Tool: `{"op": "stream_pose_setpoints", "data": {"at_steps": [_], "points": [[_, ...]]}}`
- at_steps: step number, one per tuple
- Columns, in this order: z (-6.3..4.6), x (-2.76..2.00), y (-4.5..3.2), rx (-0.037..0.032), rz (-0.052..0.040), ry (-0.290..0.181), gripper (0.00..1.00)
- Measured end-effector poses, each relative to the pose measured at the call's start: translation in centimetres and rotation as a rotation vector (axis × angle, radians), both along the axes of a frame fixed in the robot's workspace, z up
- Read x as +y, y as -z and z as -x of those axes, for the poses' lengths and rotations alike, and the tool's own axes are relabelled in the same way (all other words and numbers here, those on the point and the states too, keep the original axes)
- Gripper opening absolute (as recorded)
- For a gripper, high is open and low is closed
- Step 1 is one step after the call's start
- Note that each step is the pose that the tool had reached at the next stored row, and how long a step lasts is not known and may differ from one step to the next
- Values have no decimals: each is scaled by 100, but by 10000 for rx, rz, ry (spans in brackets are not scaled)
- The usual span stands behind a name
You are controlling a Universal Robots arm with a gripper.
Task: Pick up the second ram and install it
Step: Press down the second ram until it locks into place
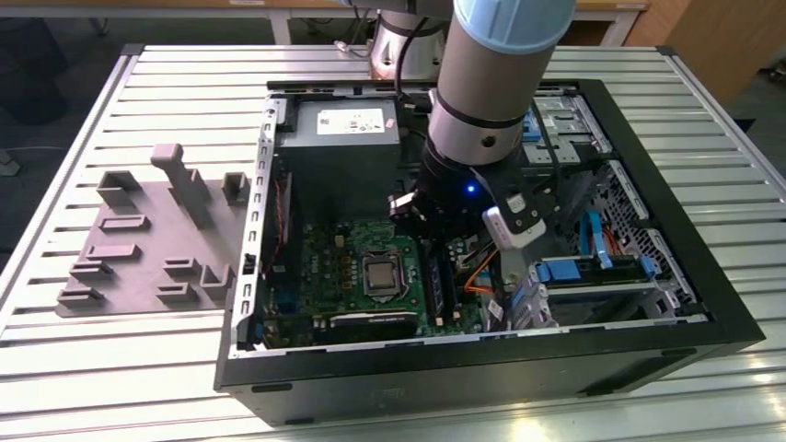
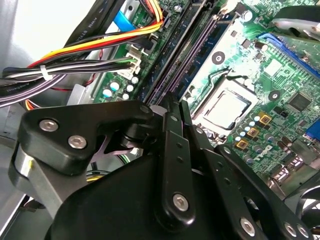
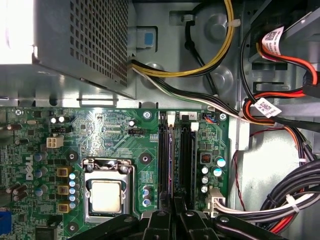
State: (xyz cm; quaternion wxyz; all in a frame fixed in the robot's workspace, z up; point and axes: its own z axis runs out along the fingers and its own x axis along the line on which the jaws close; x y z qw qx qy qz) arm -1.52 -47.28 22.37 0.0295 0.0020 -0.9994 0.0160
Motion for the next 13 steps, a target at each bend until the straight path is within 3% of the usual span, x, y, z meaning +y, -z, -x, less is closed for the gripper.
{"op": "stream_pose_setpoints", "data": {"at_steps": [13], "points": [[2, -3, 23, 8, -5, 2, 14]]}}
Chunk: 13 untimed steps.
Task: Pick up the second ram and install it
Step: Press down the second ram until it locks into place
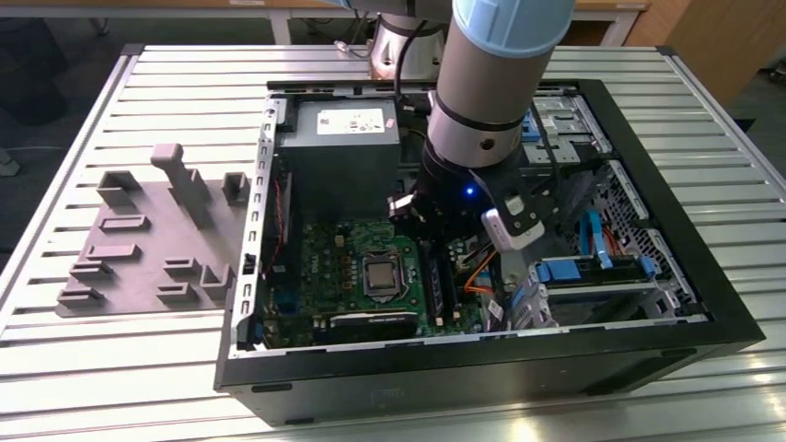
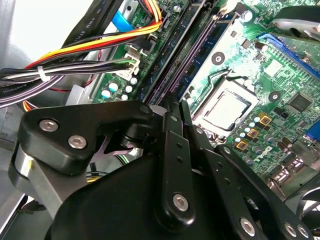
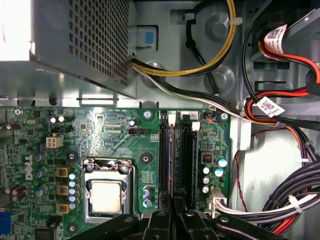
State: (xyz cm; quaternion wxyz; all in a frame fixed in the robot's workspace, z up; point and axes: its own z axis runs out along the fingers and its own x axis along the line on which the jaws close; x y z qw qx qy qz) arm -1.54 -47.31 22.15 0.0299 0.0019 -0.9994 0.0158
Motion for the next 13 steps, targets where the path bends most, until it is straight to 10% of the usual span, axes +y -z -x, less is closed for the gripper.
{"op": "stream_pose_setpoints", "data": {"at_steps": [13], "points": [[0, 0, 45, 1, 3, 0, 14]]}}
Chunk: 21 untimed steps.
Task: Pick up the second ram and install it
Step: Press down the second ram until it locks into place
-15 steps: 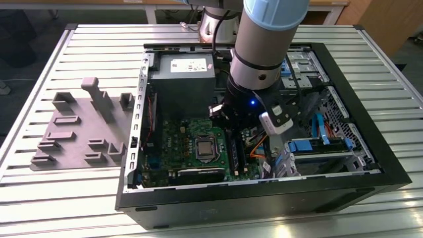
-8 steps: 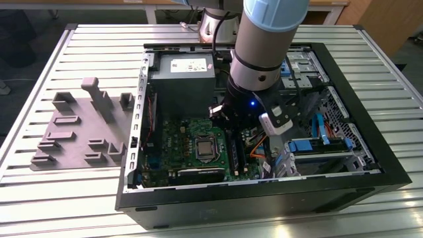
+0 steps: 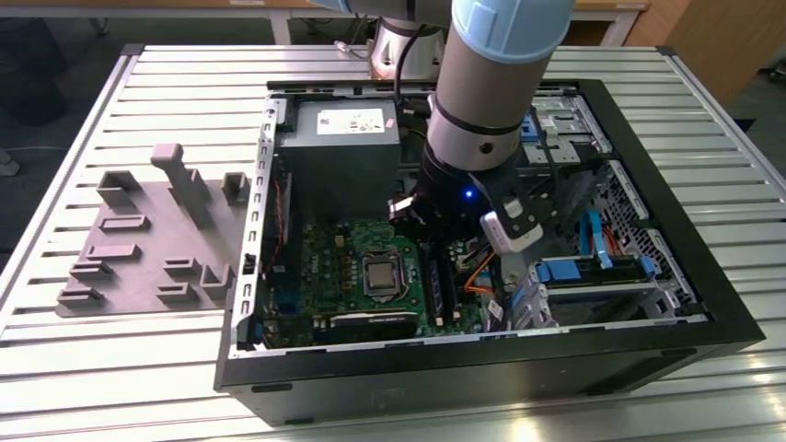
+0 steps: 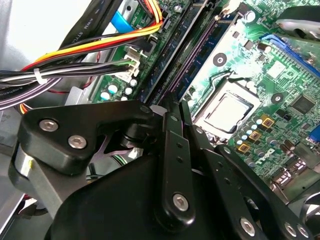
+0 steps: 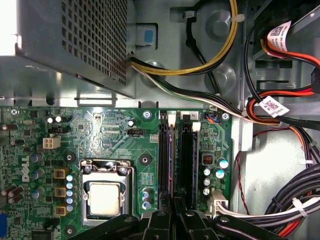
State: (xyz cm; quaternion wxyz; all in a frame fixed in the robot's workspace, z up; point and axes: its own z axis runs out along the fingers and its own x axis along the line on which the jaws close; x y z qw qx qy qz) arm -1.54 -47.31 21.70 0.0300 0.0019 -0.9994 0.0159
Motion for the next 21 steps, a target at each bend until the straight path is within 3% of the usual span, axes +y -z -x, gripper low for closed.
{"op": "stream_pose_setpoints", "data": {"at_steps": [16, 21], "points": [[0, 0, 24, 0, 1, 0, 14], [0, 0, 25, 0, 1, 0, 21]]}}
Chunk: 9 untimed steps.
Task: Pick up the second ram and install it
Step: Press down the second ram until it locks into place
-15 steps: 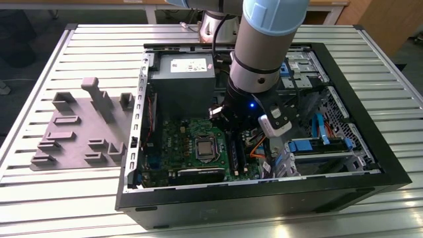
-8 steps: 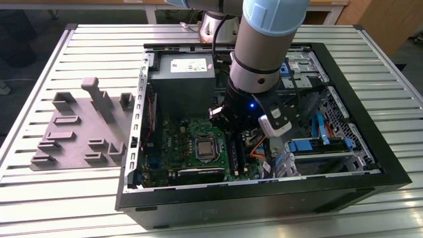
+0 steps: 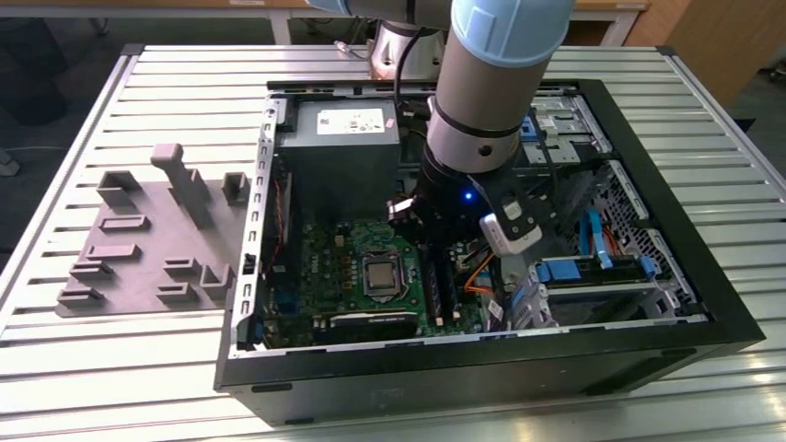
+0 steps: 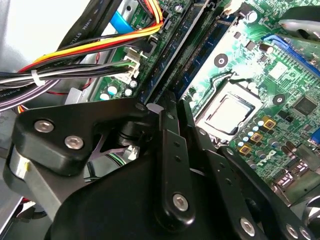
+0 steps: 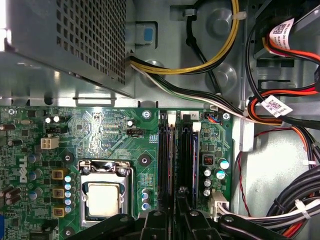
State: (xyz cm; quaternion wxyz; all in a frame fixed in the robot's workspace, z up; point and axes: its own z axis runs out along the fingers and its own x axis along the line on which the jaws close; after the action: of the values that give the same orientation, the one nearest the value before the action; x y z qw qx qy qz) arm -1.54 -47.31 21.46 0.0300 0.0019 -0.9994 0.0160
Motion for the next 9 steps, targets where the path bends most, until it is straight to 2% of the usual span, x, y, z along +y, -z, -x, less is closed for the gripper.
{"op": "stream_pose_setpoints", "data": {"at_steps": [2, 9], "points": [[0, 0, -23, -1, -2, 0, 21], [0, 0, -201, 0, 0, 0, 21]]}}
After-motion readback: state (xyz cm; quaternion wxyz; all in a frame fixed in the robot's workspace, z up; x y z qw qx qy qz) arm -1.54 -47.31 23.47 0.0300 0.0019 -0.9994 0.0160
